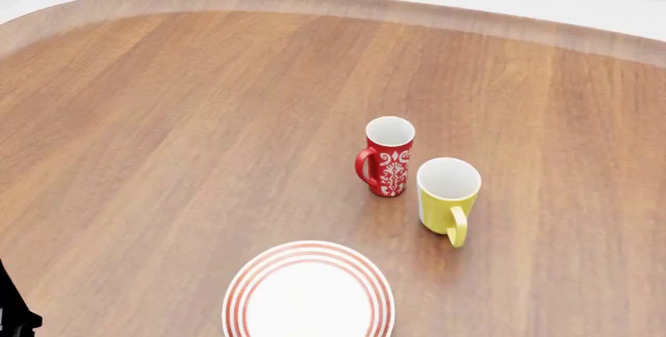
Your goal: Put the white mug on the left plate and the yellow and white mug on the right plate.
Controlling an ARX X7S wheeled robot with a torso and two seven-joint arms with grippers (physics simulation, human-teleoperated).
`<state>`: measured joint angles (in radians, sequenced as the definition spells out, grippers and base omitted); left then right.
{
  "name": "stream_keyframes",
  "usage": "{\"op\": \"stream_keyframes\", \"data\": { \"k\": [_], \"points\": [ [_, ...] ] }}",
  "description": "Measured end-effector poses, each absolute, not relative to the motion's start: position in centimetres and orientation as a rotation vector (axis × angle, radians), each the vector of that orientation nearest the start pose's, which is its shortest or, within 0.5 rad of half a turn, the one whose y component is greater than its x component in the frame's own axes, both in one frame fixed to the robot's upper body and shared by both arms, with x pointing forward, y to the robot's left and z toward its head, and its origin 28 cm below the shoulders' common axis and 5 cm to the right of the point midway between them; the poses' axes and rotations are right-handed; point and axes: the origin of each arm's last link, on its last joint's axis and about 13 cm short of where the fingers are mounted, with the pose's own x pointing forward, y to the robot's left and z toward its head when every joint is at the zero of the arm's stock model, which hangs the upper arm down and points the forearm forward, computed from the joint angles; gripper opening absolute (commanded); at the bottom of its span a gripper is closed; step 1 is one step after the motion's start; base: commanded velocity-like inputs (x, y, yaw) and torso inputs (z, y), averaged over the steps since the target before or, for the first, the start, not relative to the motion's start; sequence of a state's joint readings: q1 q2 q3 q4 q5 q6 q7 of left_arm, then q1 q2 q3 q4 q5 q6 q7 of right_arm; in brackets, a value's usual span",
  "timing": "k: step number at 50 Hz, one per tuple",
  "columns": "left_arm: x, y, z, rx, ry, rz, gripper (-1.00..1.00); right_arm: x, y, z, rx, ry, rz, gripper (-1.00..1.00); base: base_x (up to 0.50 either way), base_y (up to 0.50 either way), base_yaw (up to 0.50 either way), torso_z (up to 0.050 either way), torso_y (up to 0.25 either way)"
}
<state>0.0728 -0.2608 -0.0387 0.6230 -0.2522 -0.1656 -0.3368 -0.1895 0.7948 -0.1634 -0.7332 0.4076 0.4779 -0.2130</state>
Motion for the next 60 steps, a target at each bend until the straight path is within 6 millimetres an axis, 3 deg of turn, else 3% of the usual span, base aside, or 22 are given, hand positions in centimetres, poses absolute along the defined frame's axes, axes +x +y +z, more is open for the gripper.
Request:
{"op": "stream_keyframes", "data": {
  "k": [14, 33, 60],
  "points": [
    [18.5, 24.0, 12.3, -0.039, -0.375, 0.203, 1.0, 18.2, -16.3, 10.6, -0.324, 0.209, 0.778, 1.0, 0.0, 0.0, 0.0, 0.0, 0.0],
    [18.5, 24.0, 12.5, -0.041, -0.378, 0.203, 1.0, 18.9, -15.6, 8.2, -0.343, 0.308, 0.877, 1.0, 0.0, 0.0, 0.0, 0.0, 0.0],
    [18.5, 23.9, 12.6, -0.044, -0.381, 0.198, 1.0, 21.7, -15.3, 6.1, -0.346, 0.402, 0.89, 1.0, 0.0, 0.0, 0.0, 0.0, 0.0]
  ]
}}
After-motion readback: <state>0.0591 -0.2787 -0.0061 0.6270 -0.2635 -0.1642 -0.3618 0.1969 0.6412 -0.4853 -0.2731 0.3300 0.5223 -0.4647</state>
